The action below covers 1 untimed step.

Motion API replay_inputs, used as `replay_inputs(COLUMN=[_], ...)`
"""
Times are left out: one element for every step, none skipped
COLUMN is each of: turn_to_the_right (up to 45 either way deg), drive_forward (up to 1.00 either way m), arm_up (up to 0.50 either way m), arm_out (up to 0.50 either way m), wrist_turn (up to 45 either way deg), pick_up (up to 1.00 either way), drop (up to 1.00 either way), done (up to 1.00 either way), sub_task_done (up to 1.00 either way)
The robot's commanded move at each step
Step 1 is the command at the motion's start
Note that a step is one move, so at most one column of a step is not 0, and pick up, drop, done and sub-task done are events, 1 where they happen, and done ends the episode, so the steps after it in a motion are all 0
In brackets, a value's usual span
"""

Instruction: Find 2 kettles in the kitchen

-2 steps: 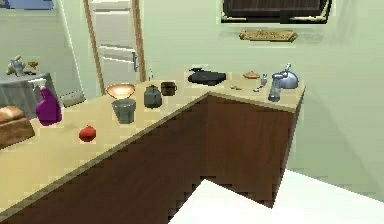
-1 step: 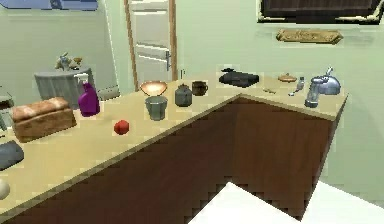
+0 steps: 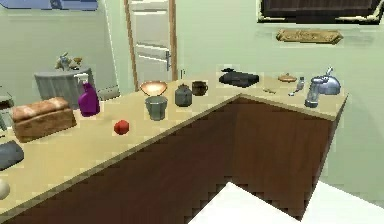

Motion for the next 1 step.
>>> replay_inputs(turn_to_the_right=[-3.0], drive_forward=[0.0], arm_up=[0.0], arm_out=[0.0], wrist_turn=[0.0], pick_up=[0.0], drop=[0.0], done=[0.0], sub_task_done=[0.0])
